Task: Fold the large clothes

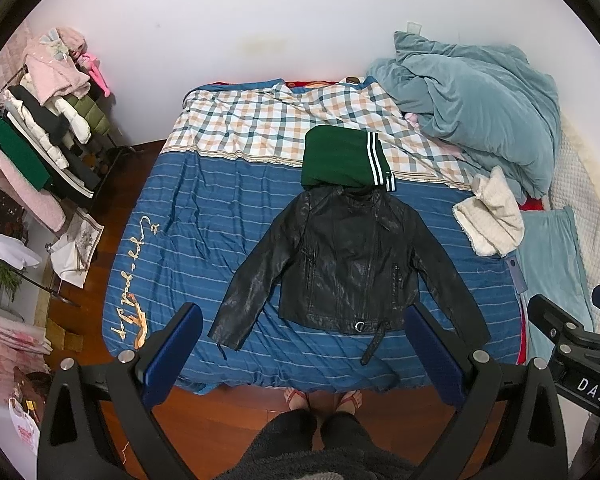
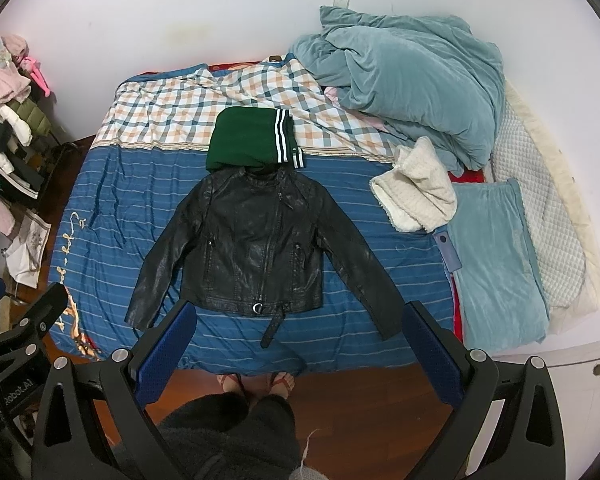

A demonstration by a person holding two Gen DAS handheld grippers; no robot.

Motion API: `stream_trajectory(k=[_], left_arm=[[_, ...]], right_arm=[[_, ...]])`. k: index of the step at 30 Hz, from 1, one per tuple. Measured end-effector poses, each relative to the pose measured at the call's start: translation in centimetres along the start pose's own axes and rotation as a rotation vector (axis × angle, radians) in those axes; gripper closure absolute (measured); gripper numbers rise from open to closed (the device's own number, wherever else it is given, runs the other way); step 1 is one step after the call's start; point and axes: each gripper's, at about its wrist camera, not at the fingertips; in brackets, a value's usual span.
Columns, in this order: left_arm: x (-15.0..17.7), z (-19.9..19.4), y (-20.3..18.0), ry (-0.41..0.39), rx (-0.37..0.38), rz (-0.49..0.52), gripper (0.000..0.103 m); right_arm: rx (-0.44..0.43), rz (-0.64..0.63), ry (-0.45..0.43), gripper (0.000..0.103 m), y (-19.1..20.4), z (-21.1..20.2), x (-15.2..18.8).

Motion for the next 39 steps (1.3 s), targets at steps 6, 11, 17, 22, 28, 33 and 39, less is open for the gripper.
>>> stream_trajectory(k=[6, 11, 17, 22, 28, 33, 39], left_arm=[[-1.3, 2.1, 0.6, -0.059, -0.033, 0.015, 0.0], [-2.4, 6.4, 1.5, -0.154, -0.098, 0.013, 0.0], [-2.9, 15.6, 0.1, -0.13, -0.162, 0.071, 0.0], [-2.5, 23.4, -2.9, -0.031, -0.178, 0.088, 0.0], [-2.0, 33.5, -7.6, 0.111, -0.275, 0.132, 0.0], [-0.8, 42.4, -11.0, 0.25, -0.292, 0.147, 0.0], [-1.0, 49.4, -16.1, 0.253, -0.344, 0.246, 0.0]], right_arm=[[0.004, 0.035, -0.013, 0.0, -0.7, 1.7, -0.4], [-0.038, 0.19, -0.059, 0.0, -3.3, 5.4, -0.4], [-0.011, 0.565, -0.052, 0.014, -11.1, 14.3, 2.2], [-0.051, 0.858, 0.058, 0.043, -18.7, 25.4, 7.6], [-0.15, 1.174, 0.15, 0.034, -25.8, 40.5, 16.1], [-0.183, 1.494, 0.252, 0.034, -31.1, 54.0, 25.1], [-0.368, 1.798, 0.16, 0.034, -32.6, 63.0, 31.9]])
Point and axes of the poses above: each gripper's, at about its wrist camera, not at the fingertips, and z roughly the way its jaws point, y to its left, x to its underside, and after that the axes turned 2 degrees about -x, right-handed
